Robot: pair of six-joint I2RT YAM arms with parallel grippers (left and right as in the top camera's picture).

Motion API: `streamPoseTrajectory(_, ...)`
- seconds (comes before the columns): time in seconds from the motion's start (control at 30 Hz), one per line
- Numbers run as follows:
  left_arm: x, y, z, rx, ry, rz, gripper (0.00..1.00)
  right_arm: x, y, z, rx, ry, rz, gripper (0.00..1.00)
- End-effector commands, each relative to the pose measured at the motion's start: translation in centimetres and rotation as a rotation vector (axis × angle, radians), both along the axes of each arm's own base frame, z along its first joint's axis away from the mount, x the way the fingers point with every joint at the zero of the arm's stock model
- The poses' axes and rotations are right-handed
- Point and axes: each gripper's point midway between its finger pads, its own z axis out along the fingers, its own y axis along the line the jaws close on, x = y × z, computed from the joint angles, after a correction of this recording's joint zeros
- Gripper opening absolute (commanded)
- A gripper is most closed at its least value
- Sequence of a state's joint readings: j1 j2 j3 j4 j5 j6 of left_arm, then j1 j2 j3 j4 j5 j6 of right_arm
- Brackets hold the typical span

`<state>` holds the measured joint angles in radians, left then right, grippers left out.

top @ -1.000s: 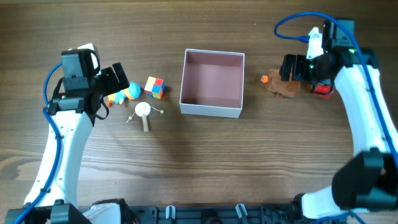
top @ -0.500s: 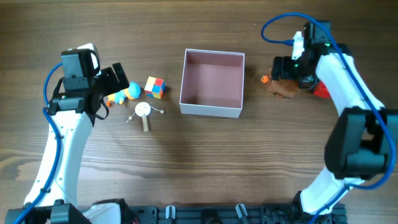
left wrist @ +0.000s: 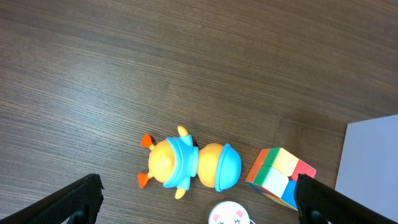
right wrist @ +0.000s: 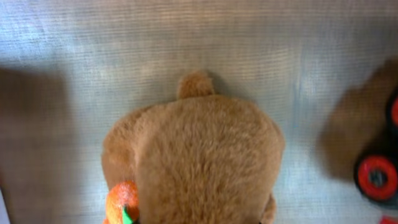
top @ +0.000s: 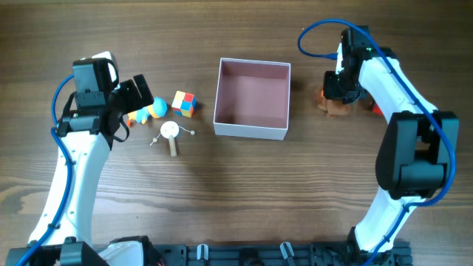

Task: Pack container
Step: 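Grasp the brown plush toy with the right gripper, then carry the plush toy into the white box and release it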

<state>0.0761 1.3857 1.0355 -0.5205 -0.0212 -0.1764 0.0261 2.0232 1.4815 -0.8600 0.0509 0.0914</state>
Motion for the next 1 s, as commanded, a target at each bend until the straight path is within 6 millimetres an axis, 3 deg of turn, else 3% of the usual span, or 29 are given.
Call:
streamPoseTrajectory(0.0, 0.4, 0.3, 0.6, 0.015, -0.011, -0.002, 1.00, 0.0, 0.2, 4.5, -0.023, -0.052, -0.006, 0.04)
streamPoseTrajectory(0.17, 0.4, 0.3, 0.6, 0.015, -0.011, -0.002, 1.00, -0.9, 3.9, 14.6, 0.071, -0.209, 0.017, 0.04)
streamPoseTrajectory(0.27, 0.3, 0.3, 0.6, 0.015, -0.011, -0.002, 1.00, -2.3, 7.1, 19.1, 0.124, -0.300, 0.056, 0.04)
streamPoseTrajectory(0.33, 0.3, 0.3, 0.6, 0.015, -0.011, -0.002, 1.00, -3.3, 9.6, 20.9, 0.157, -0.346, 0.082, 0.04)
streamPoseTrajectory(0.47, 0.3, 0.3, 0.6, 0.015, -0.011, -0.002, 1.00, -4.8, 15.3, 22.4, 0.216, -0.391, 0.164, 0.04)
streamPoseTrajectory(0.6, 0.3, 0.3, 0.6, 0.015, -0.011, -0.002, 1.00, -4.5, 19.4, 21.8, 0.245, -0.416, 0.175, 0.04)
streamPoseTrajectory(0.73, 0.3, 0.3, 0.6, 0.015, -0.011, -0.002, 1.00, -3.2, 22.4, 18.8, 0.263, -0.385, 0.123, 0.04)
streamPoseTrajectory(0.8, 0.3, 0.3, 0.6, 0.015, -0.011, -0.002, 1.00, -2.5, 23.4, 16.7, 0.263, -0.354, 0.098, 0.04)
streamPoseTrajectory(0.83, 0.3, 0.3, 0.6, 0.015, -0.011, -0.002, 1.00, -1.7, 24.0, 14.2, 0.254, -0.315, 0.069, 0.04)
streamPoseTrajectory(0.97, 0.3, 0.3, 0.6, 0.015, -0.011, -0.002, 1.00, -0.5, 25.0, 9.2, 0.234, -0.247, 0.041, 0.04)
